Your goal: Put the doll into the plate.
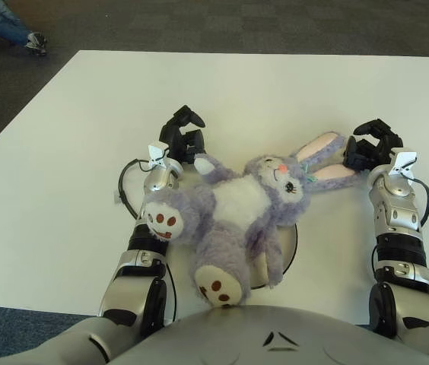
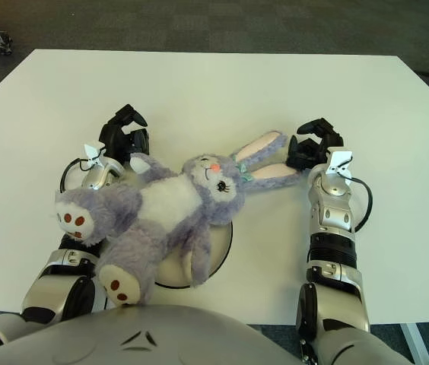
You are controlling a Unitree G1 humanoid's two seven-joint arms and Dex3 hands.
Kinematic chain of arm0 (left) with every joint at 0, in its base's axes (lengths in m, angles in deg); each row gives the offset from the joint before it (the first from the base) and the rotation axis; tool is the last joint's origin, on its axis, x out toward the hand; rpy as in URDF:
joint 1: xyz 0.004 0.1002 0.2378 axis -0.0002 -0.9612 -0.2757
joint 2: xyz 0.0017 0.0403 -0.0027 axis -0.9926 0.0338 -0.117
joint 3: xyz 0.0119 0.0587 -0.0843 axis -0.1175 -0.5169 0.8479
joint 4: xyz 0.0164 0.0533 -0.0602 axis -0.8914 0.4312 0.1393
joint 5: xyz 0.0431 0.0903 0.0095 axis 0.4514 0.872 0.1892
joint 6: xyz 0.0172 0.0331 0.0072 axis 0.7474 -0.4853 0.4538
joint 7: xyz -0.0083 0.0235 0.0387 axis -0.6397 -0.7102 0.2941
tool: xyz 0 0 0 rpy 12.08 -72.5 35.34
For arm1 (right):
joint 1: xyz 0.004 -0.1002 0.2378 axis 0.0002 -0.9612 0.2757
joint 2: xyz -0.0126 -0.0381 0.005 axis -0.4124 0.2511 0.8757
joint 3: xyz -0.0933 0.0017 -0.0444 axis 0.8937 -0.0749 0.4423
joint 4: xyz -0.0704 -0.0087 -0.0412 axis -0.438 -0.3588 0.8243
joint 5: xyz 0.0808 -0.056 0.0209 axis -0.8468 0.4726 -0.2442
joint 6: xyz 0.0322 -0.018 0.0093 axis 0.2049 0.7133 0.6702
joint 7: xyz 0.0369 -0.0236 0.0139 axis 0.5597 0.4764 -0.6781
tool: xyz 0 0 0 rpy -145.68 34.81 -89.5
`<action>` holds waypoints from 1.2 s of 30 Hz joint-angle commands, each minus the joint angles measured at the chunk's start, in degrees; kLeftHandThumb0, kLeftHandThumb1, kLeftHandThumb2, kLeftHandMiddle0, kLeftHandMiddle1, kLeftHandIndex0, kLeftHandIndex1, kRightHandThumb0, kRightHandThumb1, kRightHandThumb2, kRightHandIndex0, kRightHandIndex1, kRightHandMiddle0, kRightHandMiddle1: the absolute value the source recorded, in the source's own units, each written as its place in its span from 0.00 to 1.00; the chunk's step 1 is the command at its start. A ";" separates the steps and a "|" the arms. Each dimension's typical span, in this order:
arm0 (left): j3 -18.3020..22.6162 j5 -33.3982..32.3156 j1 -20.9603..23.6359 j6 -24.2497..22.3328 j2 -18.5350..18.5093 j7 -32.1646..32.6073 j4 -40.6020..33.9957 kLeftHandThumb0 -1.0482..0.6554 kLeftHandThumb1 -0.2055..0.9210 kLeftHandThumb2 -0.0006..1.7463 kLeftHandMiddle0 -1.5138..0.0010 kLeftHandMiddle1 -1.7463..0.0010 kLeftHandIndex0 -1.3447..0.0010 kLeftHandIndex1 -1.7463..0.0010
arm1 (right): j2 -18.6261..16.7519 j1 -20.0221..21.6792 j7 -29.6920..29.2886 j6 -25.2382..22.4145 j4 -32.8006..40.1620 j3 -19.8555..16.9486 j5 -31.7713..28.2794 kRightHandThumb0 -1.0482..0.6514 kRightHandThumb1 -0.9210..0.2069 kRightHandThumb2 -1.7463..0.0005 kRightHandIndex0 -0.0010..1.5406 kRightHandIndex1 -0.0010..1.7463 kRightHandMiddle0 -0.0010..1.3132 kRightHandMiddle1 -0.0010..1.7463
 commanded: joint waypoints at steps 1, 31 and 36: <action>-0.03 0.01 -2.71 -0.11 0.17 0.06 0.71 0.32 0.43 0.79 0.14 0.00 0.52 0.00 | -0.39 -1.91 0.60 -1.55 1.42 0.24 -1.09 0.61 0.82 0.05 0.56 0.96 0.47 1.00; 0.02 0.05 -2.56 0.47 -0.17 -0.53 1.34 0.32 0.41 0.80 0.15 0.00 0.51 0.00 | -0.80 -4.09 -0.37 -6.56 7.24 3.98 0.77 0.61 0.85 0.02 0.59 0.96 0.50 1.00; 0.00 -0.11 -2.59 0.39 -0.19 -0.75 1.35 0.32 0.41 0.80 0.15 0.00 0.51 0.00 | -0.79 -4.25 -0.37 -6.86 7.45 4.17 0.85 0.61 0.85 0.03 0.59 0.96 0.50 1.00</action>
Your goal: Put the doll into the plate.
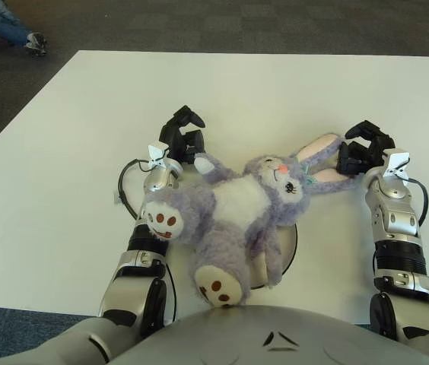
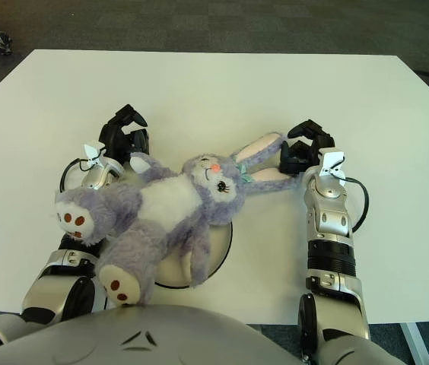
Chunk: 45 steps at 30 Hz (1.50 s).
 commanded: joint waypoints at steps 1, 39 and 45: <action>0.06 -0.38 -2.53 0.32 -0.09 -0.73 1.29 0.32 0.41 0.80 0.15 0.00 0.51 0.00 | -0.53 -1.30 -0.06 -1.59 -0.06 0.48 0.25 0.61 0.85 0.03 0.59 0.96 0.50 1.00; 0.36 -1.45 -3.18 -1.33 -0.37 -2.01 0.12 0.33 0.43 0.78 0.14 0.00 0.52 0.00 | -6.42 -0.19 0.23 15.96 -9.26 -3.07 -5.51 0.33 0.58 0.21 0.84 1.00 0.50 1.00; 0.22 -1.43 -3.34 -1.08 -0.44 -2.17 -0.08 0.33 0.44 0.77 0.15 0.00 0.53 0.00 | -5.07 -0.22 -2.24 28.24 -14.05 -1.22 0.62 0.33 0.57 0.22 0.83 1.00 0.49 1.00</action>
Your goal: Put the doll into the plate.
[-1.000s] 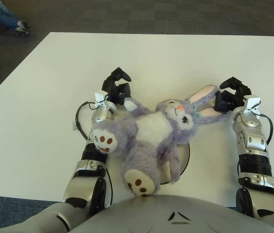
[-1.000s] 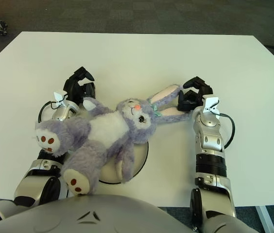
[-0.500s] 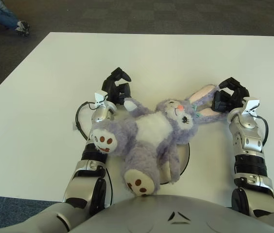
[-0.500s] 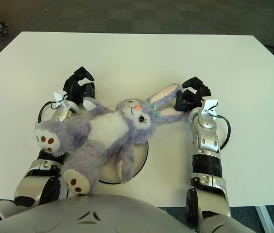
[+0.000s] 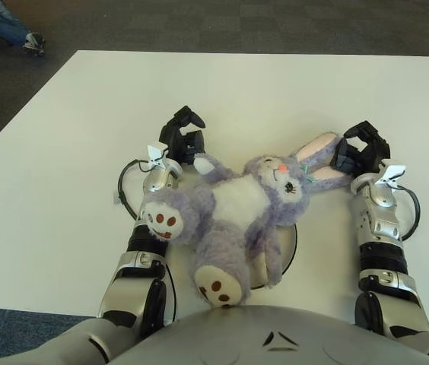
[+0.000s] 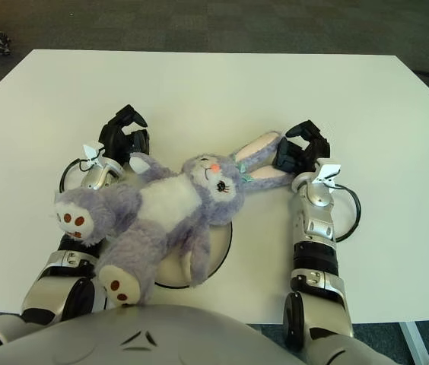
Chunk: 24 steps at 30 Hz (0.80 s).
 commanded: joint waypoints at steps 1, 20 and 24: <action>0.02 -0.16 -2.93 -0.07 -0.17 -0.58 0.92 0.33 0.44 0.77 0.15 0.00 0.53 0.00 | 0.49 -0.61 -1.23 7.05 -3.50 0.68 2.72 0.33 0.56 0.23 0.83 1.00 0.49 1.00; -0.05 0.13 -3.12 -0.17 -0.08 -0.22 0.59 0.33 0.43 0.78 0.15 0.00 0.52 0.00 | 0.84 2.06 -1.94 24.97 -15.24 0.65 3.07 0.34 0.50 0.28 0.80 1.00 0.44 1.00; -0.03 0.08 -3.13 -0.14 -0.04 -0.28 0.59 0.32 0.43 0.78 0.15 0.00 0.52 0.00 | 0.16 2.20 -1.11 26.09 -15.95 0.53 1.73 0.35 0.48 0.29 0.79 1.00 0.43 1.00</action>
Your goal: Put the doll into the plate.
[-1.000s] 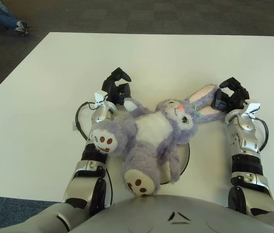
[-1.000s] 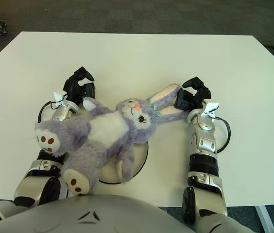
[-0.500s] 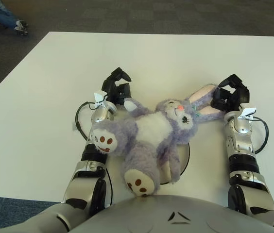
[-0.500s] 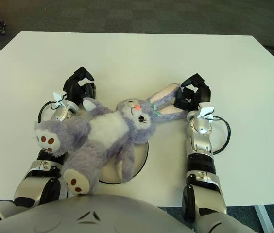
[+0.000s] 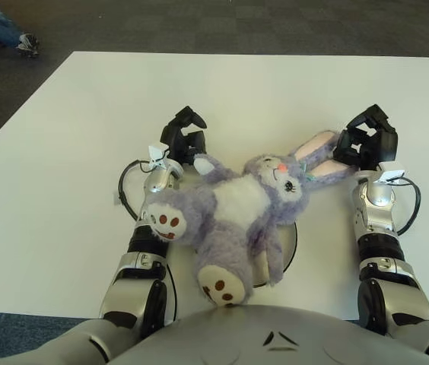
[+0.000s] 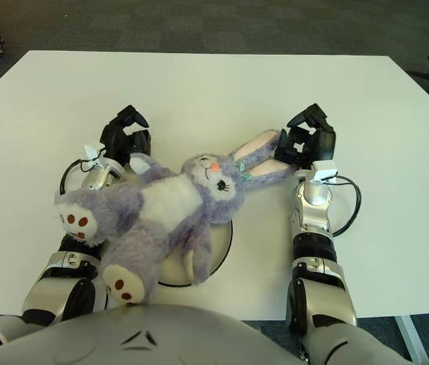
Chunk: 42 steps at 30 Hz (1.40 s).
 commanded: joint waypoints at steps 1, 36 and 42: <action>0.12 0.04 -2.78 0.04 -0.21 -0.16 1.10 0.33 0.43 0.78 0.15 0.00 0.52 0.00 | -1.95 -2.92 0.75 1.68 -3.25 0.05 -1.47 0.35 0.48 0.29 0.79 1.00 0.43 1.00; 0.62 2.54 -2.82 3.27 2.10 7.92 1.81 0.32 0.39 0.81 0.13 0.00 0.49 0.00 | -6.18 -9.55 5.51 -13.98 11.99 1.57 -8.53 0.35 0.48 0.29 0.82 1.00 0.43 1.00; 0.79 2.60 -2.78 3.14 2.53 8.76 1.74 0.31 0.38 0.82 0.13 0.00 0.49 0.00 | -6.44 -9.99 5.47 -15.62 13.20 1.56 -8.77 0.35 0.48 0.29 0.82 1.00 0.43 1.00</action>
